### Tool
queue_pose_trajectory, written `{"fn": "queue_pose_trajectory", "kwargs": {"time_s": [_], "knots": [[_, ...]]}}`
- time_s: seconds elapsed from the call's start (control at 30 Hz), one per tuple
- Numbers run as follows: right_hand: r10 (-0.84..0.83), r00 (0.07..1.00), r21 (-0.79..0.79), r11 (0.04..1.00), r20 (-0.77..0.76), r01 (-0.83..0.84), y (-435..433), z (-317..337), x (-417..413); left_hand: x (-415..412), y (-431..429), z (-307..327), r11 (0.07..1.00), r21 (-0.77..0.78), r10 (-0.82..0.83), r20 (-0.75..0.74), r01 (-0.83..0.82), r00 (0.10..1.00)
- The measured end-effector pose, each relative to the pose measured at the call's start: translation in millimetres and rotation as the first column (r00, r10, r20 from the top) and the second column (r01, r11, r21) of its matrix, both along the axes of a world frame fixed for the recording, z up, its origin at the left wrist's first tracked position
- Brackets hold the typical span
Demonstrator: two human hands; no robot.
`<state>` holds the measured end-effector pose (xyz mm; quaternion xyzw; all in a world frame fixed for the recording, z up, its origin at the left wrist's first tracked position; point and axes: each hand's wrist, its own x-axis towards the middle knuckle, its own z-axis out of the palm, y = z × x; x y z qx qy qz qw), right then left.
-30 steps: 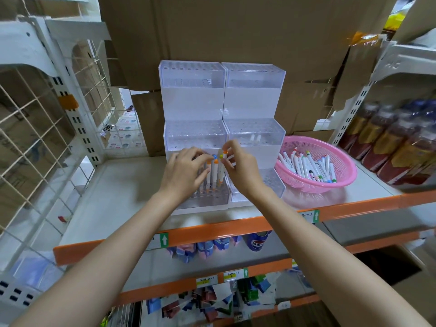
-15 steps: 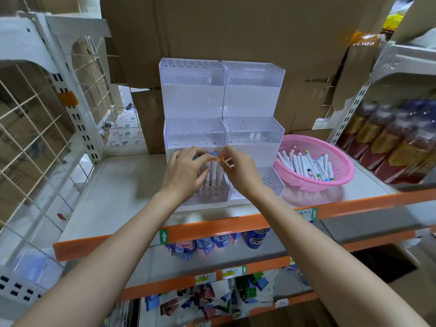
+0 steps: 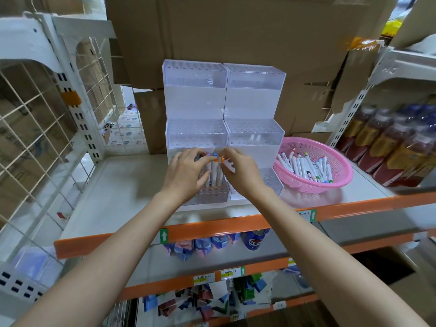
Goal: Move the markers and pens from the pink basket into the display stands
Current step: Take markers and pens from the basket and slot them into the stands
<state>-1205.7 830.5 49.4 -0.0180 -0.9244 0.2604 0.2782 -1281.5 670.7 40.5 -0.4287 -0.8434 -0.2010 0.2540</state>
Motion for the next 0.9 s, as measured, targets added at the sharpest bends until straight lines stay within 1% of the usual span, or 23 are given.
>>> {"fn": "queue_pose_trajectory", "kwargs": {"time_s": [0.1, 0.2, 0.33, 0.5, 0.67, 0.9], "knots": [[-0.023, 1.0, 0.065, 0.998, 0.009, 0.022, 10, 0, 9, 8, 7, 3, 0.998, 0.034, 0.057, -0.062, -0.055, 0.996], [-0.078, 0.996, 0.151, 0.986, 0.043, 0.071, 24, -3, 20, 18, 23, 4, 0.998, 0.035, 0.058, -0.116, -0.054, 0.992], [-0.199, 0.976, 0.243, 0.955, 0.093, 0.172, 51, -7, 37, 33, 51, 5, 0.997, -0.073, -0.012, -0.168, 0.0, 0.986], [-0.328, 0.933, 0.267, 0.922, 0.149, 0.281, 87, -9, 58, 49, 88, 3, 0.985, -0.145, -0.113, -0.112, 0.096, 0.987], [-0.377, 0.913, 0.267, 0.906, 0.159, 0.328, 124, -7, 77, 59, 137, 0, 0.974, -0.193, -0.127, -0.047, 0.116, 0.991], [-0.448, 0.862, 0.293, 0.879, 0.239, 0.376, 191, -3, 90, 71, 216, 3, 0.968, -0.169, -0.184, 0.022, 0.185, 0.983]]}}
